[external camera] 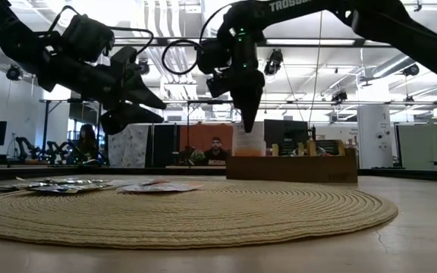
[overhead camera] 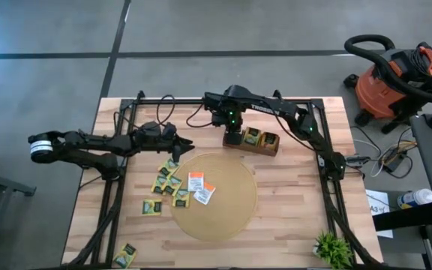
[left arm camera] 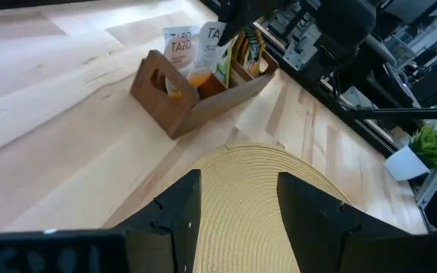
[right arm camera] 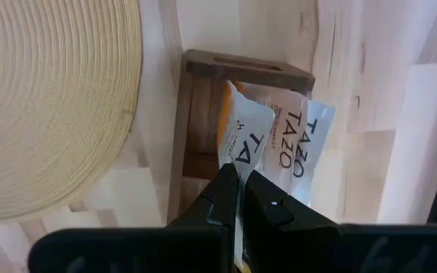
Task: Pick & Place Tea
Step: Put the orange tea bag into the left section of the wooden organizer
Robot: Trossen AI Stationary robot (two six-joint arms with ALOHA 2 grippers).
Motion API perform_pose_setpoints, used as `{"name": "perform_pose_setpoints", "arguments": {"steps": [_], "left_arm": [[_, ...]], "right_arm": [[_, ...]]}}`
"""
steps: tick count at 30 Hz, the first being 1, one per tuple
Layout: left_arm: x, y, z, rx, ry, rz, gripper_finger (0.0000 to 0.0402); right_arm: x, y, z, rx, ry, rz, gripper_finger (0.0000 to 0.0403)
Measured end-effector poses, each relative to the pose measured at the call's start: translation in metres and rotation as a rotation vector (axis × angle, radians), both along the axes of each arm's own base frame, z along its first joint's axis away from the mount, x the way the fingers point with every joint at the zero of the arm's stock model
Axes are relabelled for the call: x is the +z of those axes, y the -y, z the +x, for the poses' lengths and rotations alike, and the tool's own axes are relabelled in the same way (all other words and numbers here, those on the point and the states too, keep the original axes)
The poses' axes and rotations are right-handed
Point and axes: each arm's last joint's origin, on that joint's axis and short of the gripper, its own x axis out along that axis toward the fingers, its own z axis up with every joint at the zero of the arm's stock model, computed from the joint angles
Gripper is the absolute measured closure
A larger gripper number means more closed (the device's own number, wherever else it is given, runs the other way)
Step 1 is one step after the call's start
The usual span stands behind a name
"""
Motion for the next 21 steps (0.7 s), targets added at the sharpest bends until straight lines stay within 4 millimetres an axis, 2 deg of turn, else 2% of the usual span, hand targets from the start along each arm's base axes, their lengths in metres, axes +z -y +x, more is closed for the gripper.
{"name": "perform_pose_setpoints", "arguments": {"steps": [5,13,21], "left_arm": [[-0.001,0.0,0.0,0.0,-0.002,0.0,0.0234],[-0.002,-0.001,-0.001,0.007,-0.006,0.0,0.0234],[-0.002,-0.001,-0.001,0.011,-0.008,0.001,0.0234]], "right_arm": [[-0.002,0.001,0.0,-0.001,0.005,0.0,0.0394],[-0.017,0.005,0.0,-0.01,-0.006,0.001,0.0394],[-0.018,0.008,0.002,-0.018,-0.018,-0.101,0.0394]]}}
